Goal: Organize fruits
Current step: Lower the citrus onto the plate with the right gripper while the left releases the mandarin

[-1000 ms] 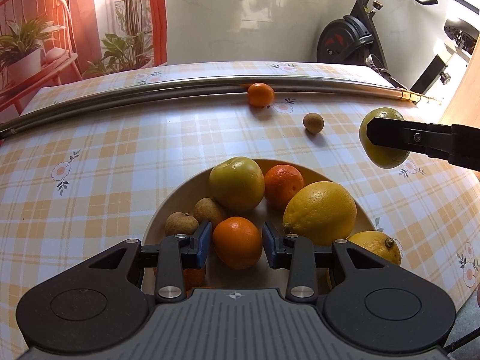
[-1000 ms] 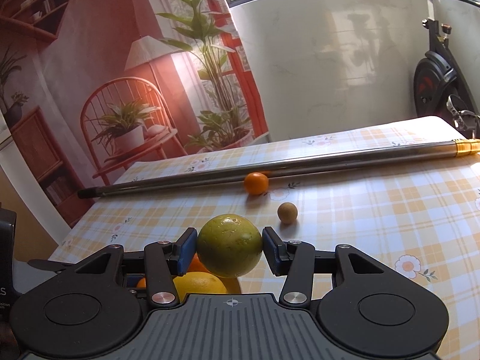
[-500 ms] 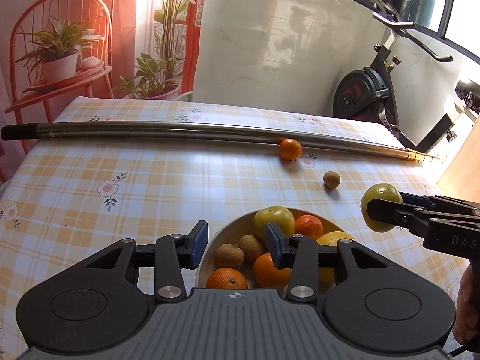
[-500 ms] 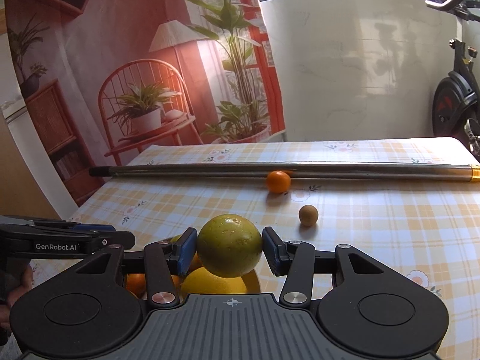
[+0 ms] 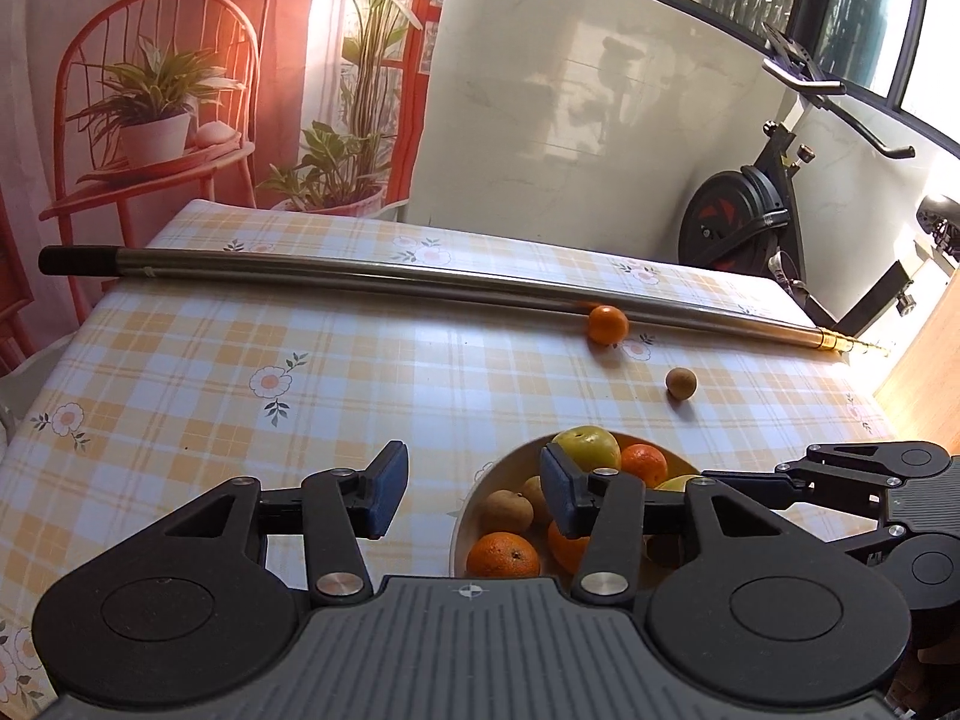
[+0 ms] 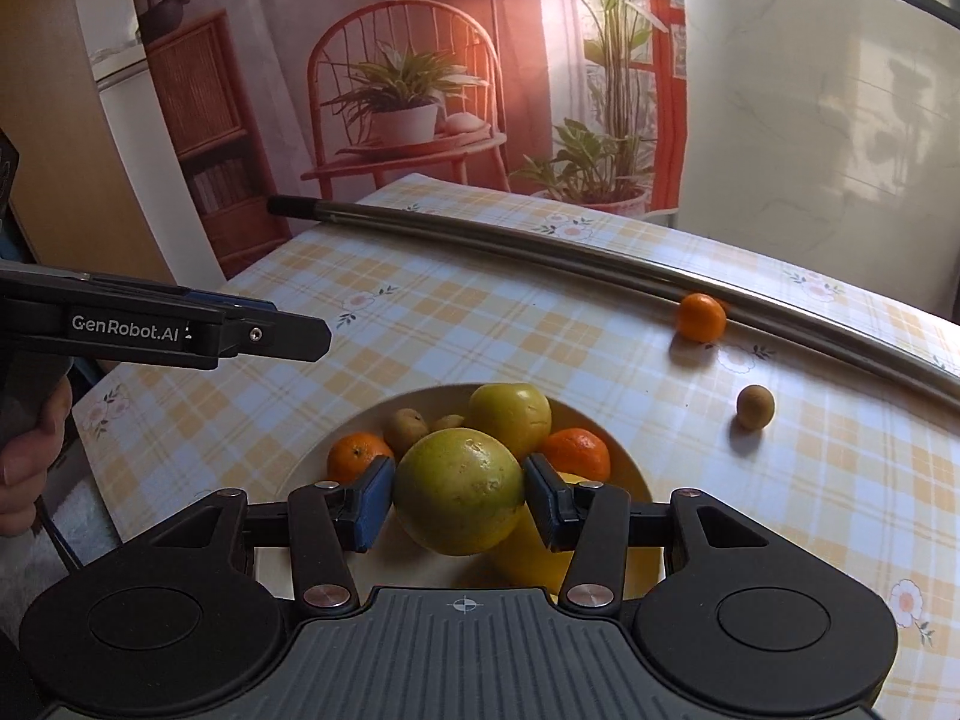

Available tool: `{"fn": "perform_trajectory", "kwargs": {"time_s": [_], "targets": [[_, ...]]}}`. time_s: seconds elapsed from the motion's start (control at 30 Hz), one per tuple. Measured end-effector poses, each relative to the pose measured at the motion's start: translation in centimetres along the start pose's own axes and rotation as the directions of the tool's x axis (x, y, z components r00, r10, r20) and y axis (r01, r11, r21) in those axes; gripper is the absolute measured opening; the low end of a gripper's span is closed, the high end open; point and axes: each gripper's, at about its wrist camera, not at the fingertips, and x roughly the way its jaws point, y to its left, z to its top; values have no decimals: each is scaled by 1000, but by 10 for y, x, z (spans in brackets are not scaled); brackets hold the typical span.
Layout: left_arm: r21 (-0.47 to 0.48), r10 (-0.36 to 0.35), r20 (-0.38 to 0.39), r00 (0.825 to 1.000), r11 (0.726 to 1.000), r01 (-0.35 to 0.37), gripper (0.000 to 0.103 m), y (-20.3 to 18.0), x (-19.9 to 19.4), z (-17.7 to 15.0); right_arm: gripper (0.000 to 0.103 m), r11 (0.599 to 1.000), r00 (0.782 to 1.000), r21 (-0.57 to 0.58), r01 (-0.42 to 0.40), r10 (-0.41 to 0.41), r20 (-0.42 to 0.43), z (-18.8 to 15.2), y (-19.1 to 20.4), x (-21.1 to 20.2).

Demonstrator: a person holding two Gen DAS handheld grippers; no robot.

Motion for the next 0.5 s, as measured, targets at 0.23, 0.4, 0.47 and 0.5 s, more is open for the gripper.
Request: {"fn": "perform_trajectory", "kwargs": {"time_s": [0.23, 0.4, 0.47, 0.5], "targets": [[-24, -5, -5, 1000, 1000, 5, 51, 11, 3, -6, 44, 998, 993, -61, -31, 24, -112, -7, 23, 18], [-29, -11, -3, 1000, 1000, 11, 51, 12, 3, -6, 44, 999, 989, -37, -10, 4, -146, -7, 17, 27], [-27, -11, -5, 1000, 1000, 11, 51, 12, 5, -6, 44, 999, 987, -32, -8, 3, -160, -8, 15, 31], [-27, -12, -6, 1000, 1000, 12, 51, 11, 5, -6, 44, 999, 987, -31, -7, 2, -162, -8, 14, 33]]}}
